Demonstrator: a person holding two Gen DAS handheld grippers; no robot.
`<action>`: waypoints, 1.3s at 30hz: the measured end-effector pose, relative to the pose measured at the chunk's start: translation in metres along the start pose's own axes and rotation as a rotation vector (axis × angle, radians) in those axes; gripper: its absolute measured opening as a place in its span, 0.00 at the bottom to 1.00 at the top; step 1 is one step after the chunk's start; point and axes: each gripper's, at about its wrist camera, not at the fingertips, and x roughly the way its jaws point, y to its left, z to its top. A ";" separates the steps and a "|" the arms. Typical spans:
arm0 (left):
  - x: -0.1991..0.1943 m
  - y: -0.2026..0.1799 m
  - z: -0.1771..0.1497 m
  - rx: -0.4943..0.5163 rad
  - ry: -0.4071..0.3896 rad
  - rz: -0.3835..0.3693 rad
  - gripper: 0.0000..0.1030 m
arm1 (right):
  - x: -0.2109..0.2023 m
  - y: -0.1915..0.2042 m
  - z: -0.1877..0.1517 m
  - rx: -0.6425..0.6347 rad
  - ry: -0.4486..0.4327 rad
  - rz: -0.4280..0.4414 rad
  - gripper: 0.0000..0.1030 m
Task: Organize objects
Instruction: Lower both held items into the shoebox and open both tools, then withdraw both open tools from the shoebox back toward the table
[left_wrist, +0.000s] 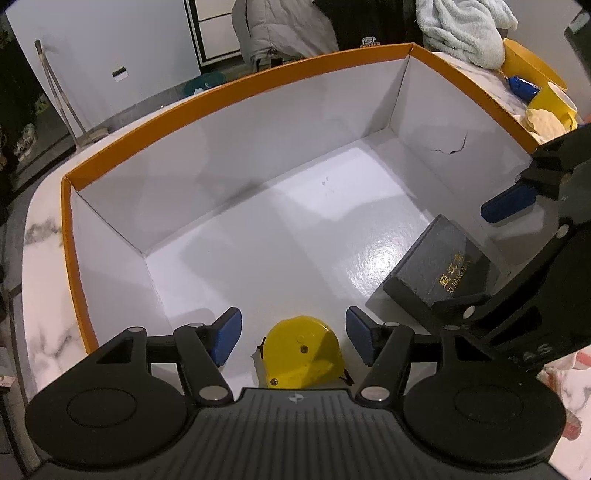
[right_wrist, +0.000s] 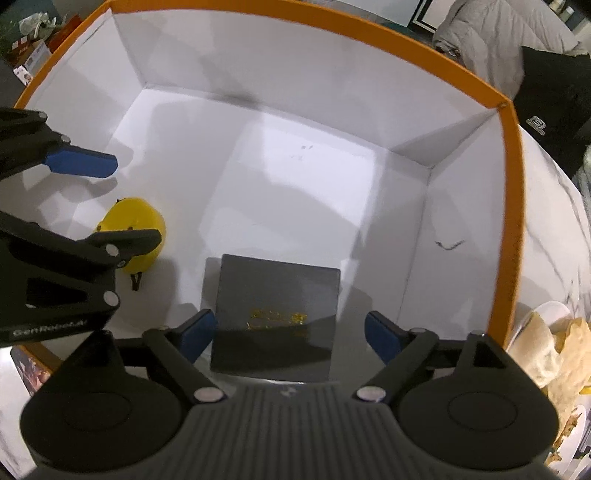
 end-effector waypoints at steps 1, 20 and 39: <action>-0.001 0.000 0.000 0.000 -0.004 0.002 0.73 | -0.003 -0.001 -0.001 0.005 -0.007 0.013 0.86; -0.071 -0.019 -0.022 0.050 -0.178 0.008 0.74 | -0.080 -0.002 -0.037 0.028 -0.209 0.001 0.86; -0.153 -0.055 -0.113 0.114 -0.434 -0.002 0.76 | -0.147 0.019 -0.148 0.057 -0.566 0.039 0.86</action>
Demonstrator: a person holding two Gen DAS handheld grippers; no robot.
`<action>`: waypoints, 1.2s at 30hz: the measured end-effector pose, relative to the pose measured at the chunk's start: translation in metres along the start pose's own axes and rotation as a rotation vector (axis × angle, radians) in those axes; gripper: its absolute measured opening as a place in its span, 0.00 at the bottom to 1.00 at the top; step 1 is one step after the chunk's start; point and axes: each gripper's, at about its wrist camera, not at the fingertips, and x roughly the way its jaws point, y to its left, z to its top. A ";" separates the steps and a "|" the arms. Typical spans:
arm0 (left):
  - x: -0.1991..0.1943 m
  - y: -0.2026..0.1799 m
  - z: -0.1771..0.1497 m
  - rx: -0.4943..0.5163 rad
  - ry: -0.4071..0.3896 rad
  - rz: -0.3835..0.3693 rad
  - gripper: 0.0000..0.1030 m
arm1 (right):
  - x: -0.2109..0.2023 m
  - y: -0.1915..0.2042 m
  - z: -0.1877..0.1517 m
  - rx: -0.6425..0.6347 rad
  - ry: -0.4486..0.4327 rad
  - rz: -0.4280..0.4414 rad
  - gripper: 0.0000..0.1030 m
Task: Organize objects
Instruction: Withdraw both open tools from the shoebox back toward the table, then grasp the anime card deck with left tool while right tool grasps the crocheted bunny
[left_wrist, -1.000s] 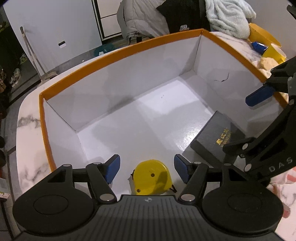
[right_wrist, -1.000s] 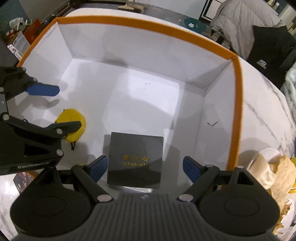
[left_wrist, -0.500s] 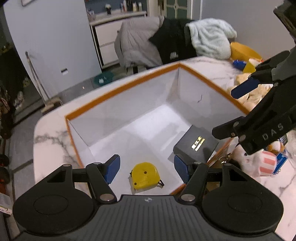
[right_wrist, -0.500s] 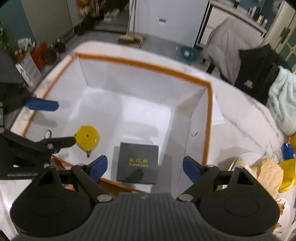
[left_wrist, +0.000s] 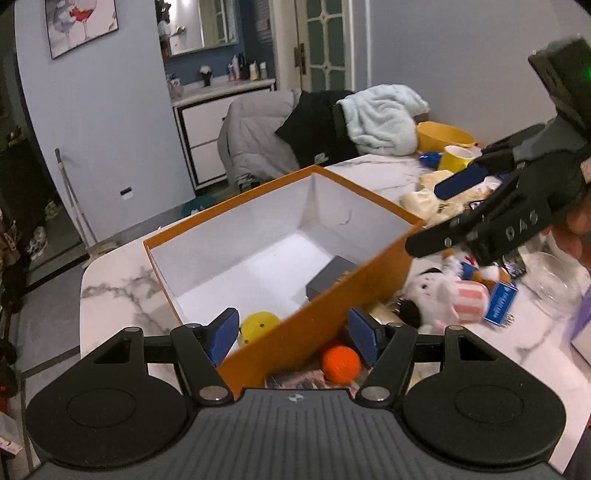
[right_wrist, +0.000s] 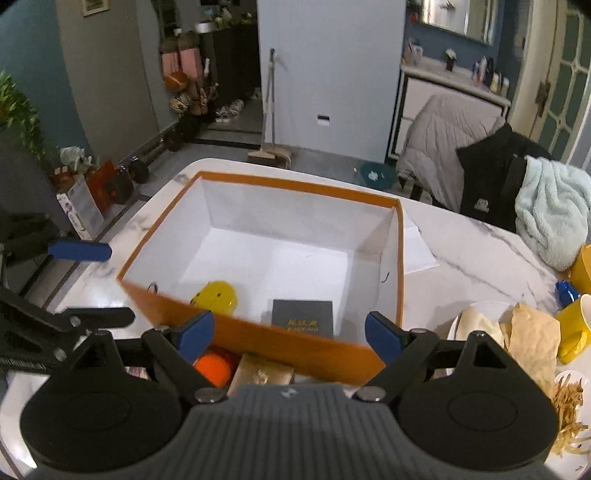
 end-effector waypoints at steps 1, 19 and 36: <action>-0.002 -0.001 -0.005 0.002 -0.005 0.001 0.76 | -0.002 0.004 -0.008 -0.008 -0.009 -0.001 0.86; 0.003 -0.030 -0.073 0.043 -0.137 0.093 0.84 | 0.008 0.046 -0.130 -0.139 -0.108 -0.058 0.87; 0.044 -0.029 -0.110 0.036 -0.050 0.107 0.84 | 0.047 0.098 -0.174 -0.590 -0.125 -0.136 0.85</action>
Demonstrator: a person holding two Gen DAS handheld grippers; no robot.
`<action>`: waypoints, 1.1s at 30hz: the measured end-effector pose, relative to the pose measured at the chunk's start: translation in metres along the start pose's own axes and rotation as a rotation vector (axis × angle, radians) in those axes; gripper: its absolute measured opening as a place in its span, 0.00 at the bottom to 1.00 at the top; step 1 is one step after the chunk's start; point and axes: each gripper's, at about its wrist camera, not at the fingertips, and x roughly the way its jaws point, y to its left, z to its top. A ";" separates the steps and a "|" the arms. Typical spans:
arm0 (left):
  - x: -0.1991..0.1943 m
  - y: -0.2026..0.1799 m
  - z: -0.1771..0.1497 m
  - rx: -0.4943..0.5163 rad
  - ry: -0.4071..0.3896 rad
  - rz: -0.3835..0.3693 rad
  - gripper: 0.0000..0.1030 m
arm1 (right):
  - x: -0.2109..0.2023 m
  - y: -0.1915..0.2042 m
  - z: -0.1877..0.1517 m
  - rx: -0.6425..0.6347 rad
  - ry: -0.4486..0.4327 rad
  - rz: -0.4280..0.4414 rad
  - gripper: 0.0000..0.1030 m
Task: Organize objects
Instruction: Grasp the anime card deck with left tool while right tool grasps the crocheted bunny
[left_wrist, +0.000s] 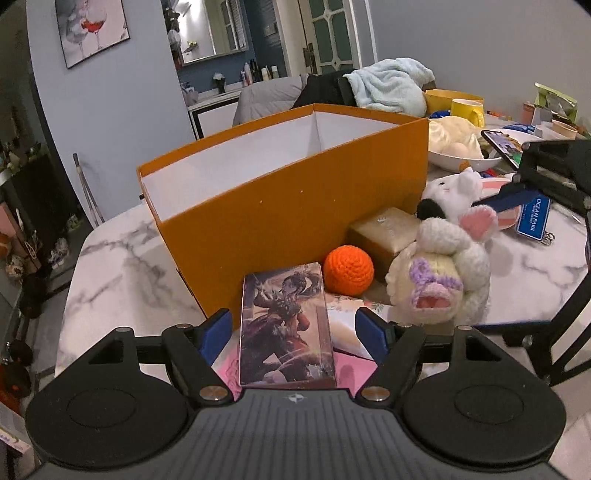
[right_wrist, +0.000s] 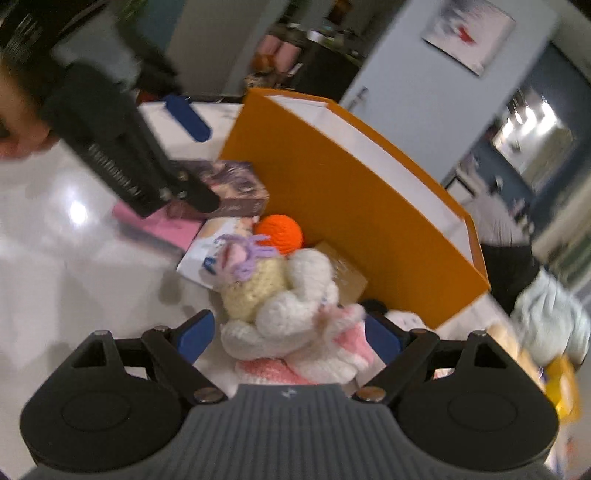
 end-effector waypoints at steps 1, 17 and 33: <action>0.001 0.001 -0.001 -0.003 0.001 0.000 0.84 | 0.003 0.001 -0.001 -0.012 0.002 -0.002 0.85; 0.024 0.013 -0.006 -0.046 0.046 -0.012 0.84 | 0.032 0.017 -0.002 -0.111 -0.021 -0.107 0.83; 0.021 0.010 -0.005 -0.036 0.028 -0.078 0.65 | 0.026 0.019 -0.005 -0.136 -0.011 -0.073 0.70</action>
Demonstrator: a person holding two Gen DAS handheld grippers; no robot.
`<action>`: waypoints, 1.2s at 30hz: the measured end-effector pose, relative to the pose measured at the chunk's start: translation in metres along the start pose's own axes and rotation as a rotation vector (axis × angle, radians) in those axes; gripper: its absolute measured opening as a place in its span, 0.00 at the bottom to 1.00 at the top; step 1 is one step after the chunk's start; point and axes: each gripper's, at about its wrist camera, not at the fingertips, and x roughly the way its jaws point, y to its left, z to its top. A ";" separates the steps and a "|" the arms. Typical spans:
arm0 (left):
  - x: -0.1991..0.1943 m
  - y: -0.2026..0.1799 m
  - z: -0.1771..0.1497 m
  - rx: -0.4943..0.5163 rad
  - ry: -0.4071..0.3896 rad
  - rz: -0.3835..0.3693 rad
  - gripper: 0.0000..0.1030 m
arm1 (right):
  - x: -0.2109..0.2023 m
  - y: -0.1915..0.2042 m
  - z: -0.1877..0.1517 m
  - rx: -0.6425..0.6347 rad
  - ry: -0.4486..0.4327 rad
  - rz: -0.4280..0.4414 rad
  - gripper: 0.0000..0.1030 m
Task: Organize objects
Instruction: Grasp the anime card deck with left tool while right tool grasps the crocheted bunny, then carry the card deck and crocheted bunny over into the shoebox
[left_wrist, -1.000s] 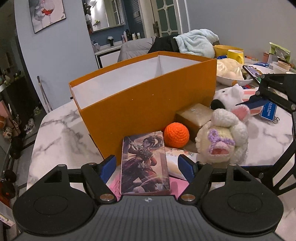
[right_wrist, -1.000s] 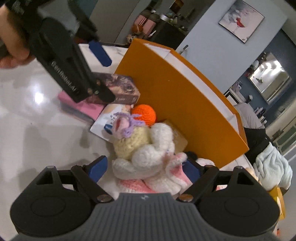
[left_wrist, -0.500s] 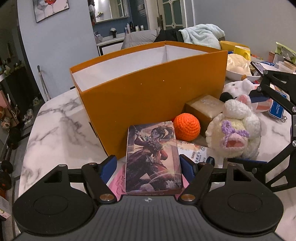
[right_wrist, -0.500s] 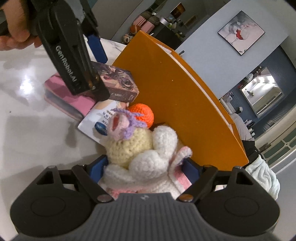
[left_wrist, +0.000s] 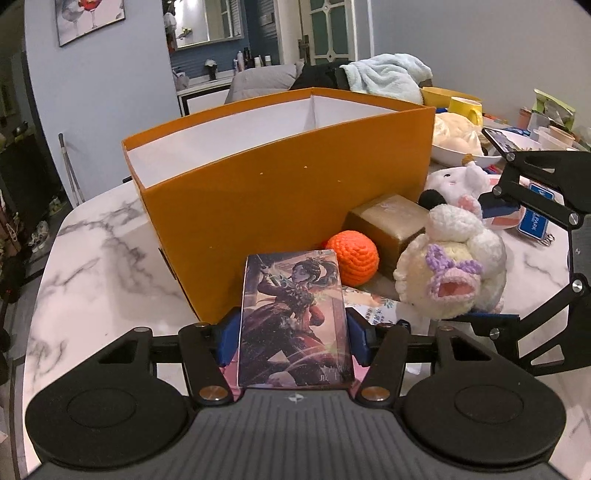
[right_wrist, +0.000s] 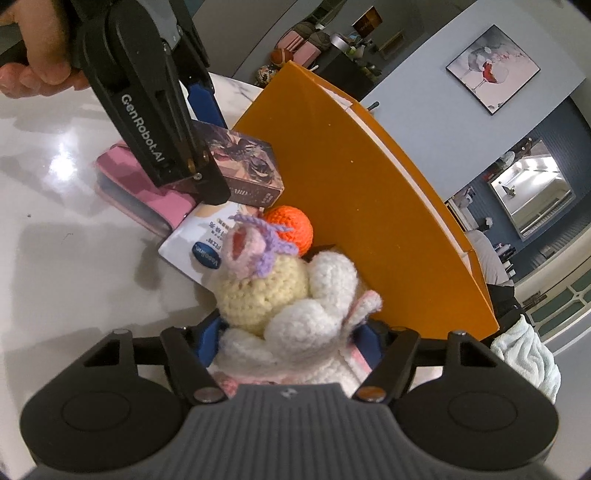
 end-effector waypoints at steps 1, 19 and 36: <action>-0.001 0.000 0.000 0.008 0.001 -0.002 0.65 | -0.001 0.000 0.000 0.002 0.001 0.003 0.70; -0.041 -0.008 0.029 0.065 -0.106 -0.022 0.65 | -0.045 -0.006 0.007 0.030 -0.060 -0.021 0.68; -0.047 0.013 0.099 0.039 -0.150 0.020 0.65 | -0.063 -0.070 0.039 0.158 -0.066 -0.063 0.68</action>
